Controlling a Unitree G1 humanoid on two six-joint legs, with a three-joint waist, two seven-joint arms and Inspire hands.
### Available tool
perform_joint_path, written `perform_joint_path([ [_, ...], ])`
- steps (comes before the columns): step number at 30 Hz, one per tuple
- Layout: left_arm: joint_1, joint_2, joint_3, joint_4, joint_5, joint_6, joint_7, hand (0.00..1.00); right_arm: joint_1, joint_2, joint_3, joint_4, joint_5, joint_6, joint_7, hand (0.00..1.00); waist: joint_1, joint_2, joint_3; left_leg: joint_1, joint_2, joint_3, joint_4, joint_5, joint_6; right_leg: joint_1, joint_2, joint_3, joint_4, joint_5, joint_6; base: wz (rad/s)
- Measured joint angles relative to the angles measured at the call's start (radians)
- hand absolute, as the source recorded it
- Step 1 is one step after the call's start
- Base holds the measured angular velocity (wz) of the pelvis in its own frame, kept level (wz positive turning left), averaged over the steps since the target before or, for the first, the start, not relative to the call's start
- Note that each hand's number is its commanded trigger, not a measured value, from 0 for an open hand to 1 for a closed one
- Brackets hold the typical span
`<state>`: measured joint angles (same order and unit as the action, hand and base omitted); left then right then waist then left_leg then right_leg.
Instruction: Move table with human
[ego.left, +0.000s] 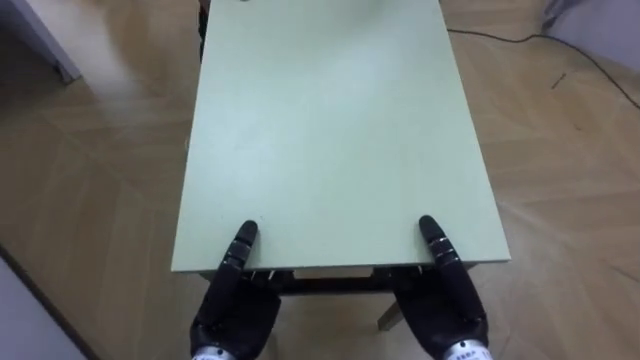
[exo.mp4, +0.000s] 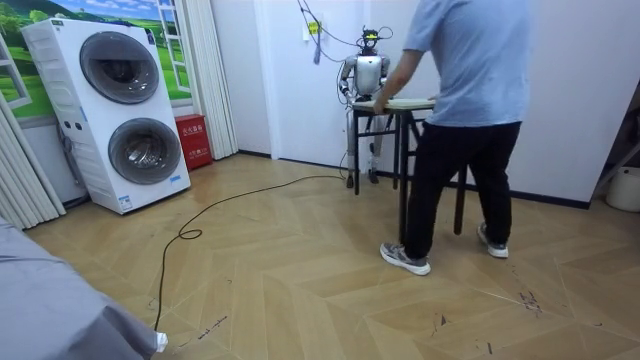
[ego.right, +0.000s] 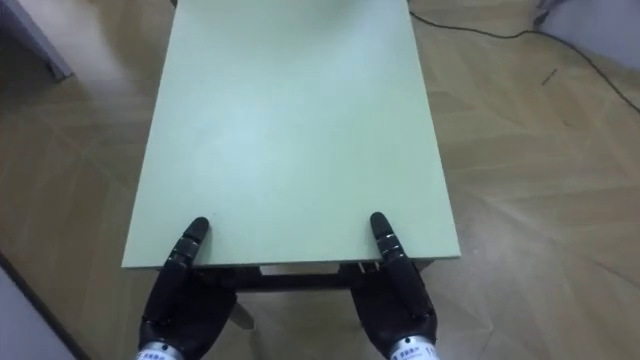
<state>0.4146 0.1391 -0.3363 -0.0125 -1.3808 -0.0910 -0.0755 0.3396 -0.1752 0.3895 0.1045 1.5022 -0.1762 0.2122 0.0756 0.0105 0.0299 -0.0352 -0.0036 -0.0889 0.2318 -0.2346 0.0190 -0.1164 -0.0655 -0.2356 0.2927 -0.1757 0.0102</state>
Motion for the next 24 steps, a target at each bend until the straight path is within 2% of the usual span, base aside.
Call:
perform_joint_path([
  [3,0.002,0.005,0.004,-0.009,0.002,-0.001,0.000,1.00,0.000,0.001,0.019,0.001,0.022,-0.014,0.005,1.00,0.013,-0.003,-0.0021,-0.031,-0.003,-0.049,0.009,0.006,-0.009,0.002,-0.003,-0.024,-0.008,0.001,-0.002,0.56],
  [5,0.002,0.018,0.008,-0.017,0.005,-0.002,-0.003,1.00,0.001,0.001,0.027,0.002,0.029,-0.018,0.010,1.00,0.014,-0.008,-0.0048,-0.055,-0.003,-0.054,0.017,0.011,-0.017,0.007,-0.003,-0.032,-0.023,0.001,-0.002,0.74],
  [8,0.003,0.020,0.015,-0.017,0.009,-0.003,-0.012,1.00,0.010,0.000,0.031,0.003,0.029,-0.017,0.033,1.00,0.009,-0.006,-0.0057,-0.101,0.001,-0.042,0.048,0.018,-0.025,0.034,-0.006,-0.102,-0.041,0.001,-0.002,0.89],
  [9,0.000,0.020,0.016,-0.015,0.017,-0.002,-0.012,1.00,0.016,0.005,0.030,0.004,0.030,-0.017,0.035,1.00,0.002,-0.006,-0.0056,-0.118,0.010,-0.013,0.061,0.023,-0.029,0.044,-0.006,-0.124,-0.043,0.001,-0.002,1.05],
  [11,-0.004,0.016,0.013,-0.013,0.023,0.000,-0.013,1.00,0.018,0.003,0.017,0.013,0.033,-0.011,0.043,1.00,-0.005,-0.007,-0.0065,-0.144,0.015,0.022,0.072,0.038,-0.029,0.057,-0.006,-0.132,-0.058,0.001,-0.001,0.98],
  [12,-0.007,0.015,0.009,-0.013,0.023,0.001,-0.013,1.00,0.017,0.002,0.008,0.015,0.033,-0.003,0.044,1.00,-0.012,-0.004,-0.0067,-0.162,0.017,0.041,0.076,0.049,-0.028,0.062,-0.008,-0.154,-0.064,0.001,-0.001,0.87],
  [13,-0.009,0.018,0.009,-0.013,0.024,0.003,-0.015,1.00,0.017,0.003,0.002,0.016,0.032,0.004,0.044,1.00,-0.016,-0.002,-0.0072,-0.173,0.026,0.079,0.078,0.059,-0.028,0.069,-0.010,-0.179,-0.073,0.000,-0.001,0.80],
  [15,-0.009,0.019,0.018,-0.013,0.033,0.009,-0.016,1.00,0.017,0.005,0.000,0.016,0.032,0.004,0.044,1.00,-0.014,0.001,-0.0077,-0.183,0.031,0.110,0.082,0.069,-0.028,0.074,-0.014,-0.200,-0.073,-0.009,-0.007,0.61],
  [17,-0.007,0.018,0.024,-0.012,0.036,0.017,-0.016,1.00,0.017,0.007,-0.001,0.023,0.032,0.005,0.044,1.00,-0.013,0.006,-0.0085,-0.195,0.031,0.122,0.090,0.077,-0.026,0.086,-0.020,-0.232,-0.072,-0.017,-0.006,0.60],
  [19,-0.007,0.014,0.023,-0.012,0.043,0.020,-0.015,1.00,0.021,0.007,-0.018,0.023,0.030,0.022,0.043,1.00,-0.020,0.009,-0.0086,-0.210,0.038,0.186,0.091,0.095,-0.013,0.098,-0.032,-0.286,-0.071,-0.028,0.002,0.72],
  [21,-0.006,0.008,0.023,-0.012,0.054,0.020,-0.015,1.00,0.022,0.008,-0.023,0.023,0.025,0.024,0.044,1.00,-0.027,0.008,-0.0088,-0.215,0.043,0.232,0.092,0.107,-0.003,0.105,-0.040,-0.323,-0.070,-0.035,0.008,0.67],
  [24,0.004,-0.001,0.024,-0.012,0.059,0.020,-0.014,1.00,0.022,0.008,-0.026,0.026,0.020,0.027,0.041,1.00,-0.016,0.008,-0.0087,-0.214,0.028,0.228,0.088,0.110,0.002,0.122,-0.050,-0.352,-0.071,-0.043,0.019,0.44],
])
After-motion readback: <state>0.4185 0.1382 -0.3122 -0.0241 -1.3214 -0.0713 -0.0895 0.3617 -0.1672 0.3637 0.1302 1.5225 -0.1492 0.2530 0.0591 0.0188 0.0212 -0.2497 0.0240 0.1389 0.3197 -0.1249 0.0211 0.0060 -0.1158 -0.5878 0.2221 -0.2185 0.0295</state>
